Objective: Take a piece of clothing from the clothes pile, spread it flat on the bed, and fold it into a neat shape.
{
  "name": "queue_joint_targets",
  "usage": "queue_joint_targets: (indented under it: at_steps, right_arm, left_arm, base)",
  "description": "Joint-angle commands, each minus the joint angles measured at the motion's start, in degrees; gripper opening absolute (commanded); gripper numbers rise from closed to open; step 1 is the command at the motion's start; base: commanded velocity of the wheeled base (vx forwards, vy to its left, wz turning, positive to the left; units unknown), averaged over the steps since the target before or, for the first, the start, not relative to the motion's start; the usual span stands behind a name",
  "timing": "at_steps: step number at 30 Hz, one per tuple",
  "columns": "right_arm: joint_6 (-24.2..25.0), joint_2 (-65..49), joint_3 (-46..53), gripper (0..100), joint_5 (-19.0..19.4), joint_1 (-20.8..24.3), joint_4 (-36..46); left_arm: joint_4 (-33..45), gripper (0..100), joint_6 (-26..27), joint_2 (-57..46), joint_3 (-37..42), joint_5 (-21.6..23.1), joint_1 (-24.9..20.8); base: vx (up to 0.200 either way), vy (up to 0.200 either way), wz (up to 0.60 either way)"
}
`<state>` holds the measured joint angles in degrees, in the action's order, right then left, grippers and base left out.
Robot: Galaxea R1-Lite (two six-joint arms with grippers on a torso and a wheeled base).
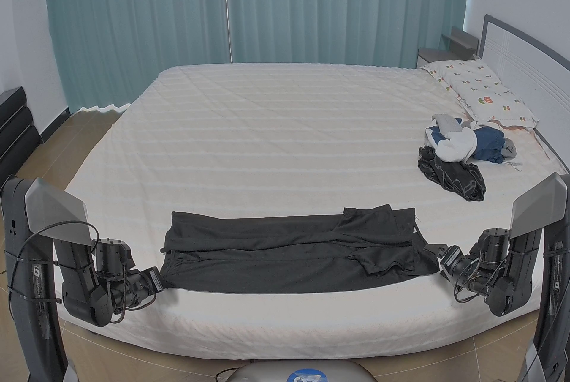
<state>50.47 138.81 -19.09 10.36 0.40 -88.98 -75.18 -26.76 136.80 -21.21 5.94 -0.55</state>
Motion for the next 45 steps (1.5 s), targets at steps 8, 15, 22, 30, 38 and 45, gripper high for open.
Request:
queue_joint_targets:
  at_steps: [8, 15, 22, 30, 38, 45]
  right_arm:
    - [0.0, 0.1, 0.0, 100, 0.0, 0.1, -0.7]
    - [0.0, 0.2, 0.0, 100, 0.0, 0.1, -0.7]
    - [-0.1, 0.2, -0.1, 100, 0.0, 0.1, -0.7]
    - [-0.2, 0.3, -0.1, 100, 0.0, 0.2, -0.7]
    - [-0.1, 0.5, -0.3, 100, -0.1, 0.3, -0.7]
    - [-0.1, 0.5, -0.3, 100, -0.1, 0.3, -0.7]
  left_arm:
    - [-0.1, 0, 2.1, -0.3, 4.0, -0.5, 0.5]
    - [-0.5, 100, 2.0, -0.7, 3.3, -0.7, 0.7]
    - [-0.4, 100, 0.5, -5.8, 0.9, -0.8, 2.5]
    - [4.6, 100, -1.8, -7.7, -6.0, -1.1, 2.0]
    - [11.7, 100, -1.9, -5.0, -13.2, -1.1, -0.2]
    - [11.5, 100, -1.5, -2.2, -13.8, -1.0, -1.6]
  base:
    - [0.0, 0.0, 0.0]
    - [0.0, 0.0, 0.0]
    - [0.0, 0.0, 0.0]
    - [0.0, 0.0, 0.0]
    - [0.0, 0.0, 0.0]
    - [0.0, 0.0, 0.0]
